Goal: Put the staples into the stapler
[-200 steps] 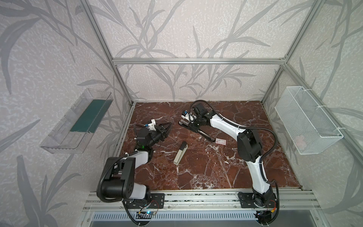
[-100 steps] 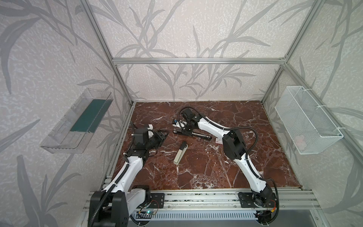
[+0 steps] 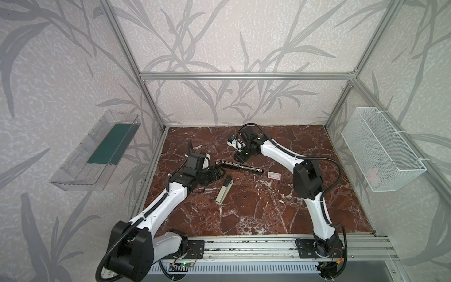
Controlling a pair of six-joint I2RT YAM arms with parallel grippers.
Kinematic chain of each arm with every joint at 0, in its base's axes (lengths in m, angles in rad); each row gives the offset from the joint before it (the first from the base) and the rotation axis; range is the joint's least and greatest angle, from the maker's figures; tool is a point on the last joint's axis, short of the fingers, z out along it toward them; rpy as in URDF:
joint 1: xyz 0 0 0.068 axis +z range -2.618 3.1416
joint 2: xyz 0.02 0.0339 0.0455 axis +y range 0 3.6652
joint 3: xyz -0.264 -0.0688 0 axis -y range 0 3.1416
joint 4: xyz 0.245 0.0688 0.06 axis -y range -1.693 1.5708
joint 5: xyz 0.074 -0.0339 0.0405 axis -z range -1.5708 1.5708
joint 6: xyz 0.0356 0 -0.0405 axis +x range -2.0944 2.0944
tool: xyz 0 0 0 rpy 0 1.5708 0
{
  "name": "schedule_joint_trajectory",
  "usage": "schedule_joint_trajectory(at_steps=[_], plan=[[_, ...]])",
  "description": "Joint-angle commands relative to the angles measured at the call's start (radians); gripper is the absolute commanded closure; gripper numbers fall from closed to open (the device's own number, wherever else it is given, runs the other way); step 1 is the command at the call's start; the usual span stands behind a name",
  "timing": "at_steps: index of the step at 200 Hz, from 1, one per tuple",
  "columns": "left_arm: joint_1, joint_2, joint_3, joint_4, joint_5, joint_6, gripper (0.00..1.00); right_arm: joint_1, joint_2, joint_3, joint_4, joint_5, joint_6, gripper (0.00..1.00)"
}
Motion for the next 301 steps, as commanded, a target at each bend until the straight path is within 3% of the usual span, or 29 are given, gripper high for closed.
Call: schedule_joint_trajectory(at_steps=[1, 35, 85, 107, 194, 241, 301], plan=[[-0.073, 0.092, 0.103, -0.181, -0.134, 0.158, 0.33, -0.060, -0.189, -0.183, 0.135, -0.081, 0.200, 0.52], [-0.179, 0.270, 0.282, -0.363, -0.276, 0.295, 0.32, -0.121, -0.432, -0.601, 0.432, -0.157, 0.380, 0.52], [-0.259, 0.420, 0.399, -0.464, -0.387, 0.358, 0.32, -0.135, -0.642, -0.954, 0.695, -0.411, 0.644, 0.51], [-0.267, 0.440, 0.404, -0.467, -0.422, 0.362, 0.35, -0.135, -0.682, -1.063, 0.749, -0.440, 0.678, 0.52], [-0.295, 0.541, 0.417, -0.420, -0.439, 0.389, 0.63, -0.134, -0.688, -1.109, 0.748, -0.441, 0.682, 0.54], [-0.308, 0.534, 0.451, -0.447, -0.446, 0.418, 1.00, -0.132, -0.648, -1.106, 0.730, -0.438, 0.725, 0.59], [-0.348, 0.432, 0.561, -0.476, -0.387, 0.499, 1.00, -0.166, -0.656, -1.060, 0.646, -0.469, 0.835, 0.63]])
